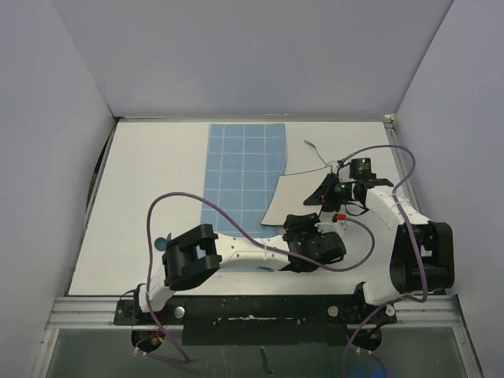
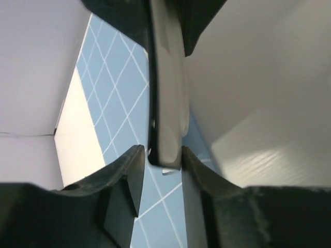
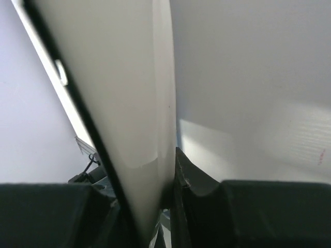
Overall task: Set the dinner table for one person
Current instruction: Pick up the plate at the center of the board, then place the plate on the napkin.
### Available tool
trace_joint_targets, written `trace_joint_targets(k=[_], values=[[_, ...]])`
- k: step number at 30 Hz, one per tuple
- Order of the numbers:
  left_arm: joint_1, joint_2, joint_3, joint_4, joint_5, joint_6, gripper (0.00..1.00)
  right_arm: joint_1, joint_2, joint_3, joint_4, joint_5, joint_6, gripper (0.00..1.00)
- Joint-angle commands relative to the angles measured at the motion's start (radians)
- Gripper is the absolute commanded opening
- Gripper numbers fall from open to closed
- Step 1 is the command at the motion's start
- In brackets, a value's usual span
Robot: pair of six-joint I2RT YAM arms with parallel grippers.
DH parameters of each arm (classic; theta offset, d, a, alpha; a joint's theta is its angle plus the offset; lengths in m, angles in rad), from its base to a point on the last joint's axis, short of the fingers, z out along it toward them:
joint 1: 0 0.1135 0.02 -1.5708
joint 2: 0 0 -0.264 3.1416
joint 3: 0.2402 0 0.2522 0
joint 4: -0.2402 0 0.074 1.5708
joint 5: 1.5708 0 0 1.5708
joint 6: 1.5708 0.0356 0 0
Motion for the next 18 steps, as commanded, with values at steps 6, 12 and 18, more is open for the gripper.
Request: trace_joint_targets(k=[6, 12, 18], values=[[-0.018, -0.457, -0.185, 0.634, -0.255, 0.42, 0.46, 0.015, -0.045, 0.047, 0.018, 0.03, -0.046, 0.0], [-0.023, -0.525, -0.36, 0.851, -0.346, 0.464, 0.39, 0.032, -0.061, 0.141, -0.029, 0.038, -0.045, 0.0], [-0.024, -0.579, -0.534, 1.483, -0.416, 0.918, 0.37, 0.073, -0.058, 0.195, -0.041, 0.071, -0.028, 0.0]])
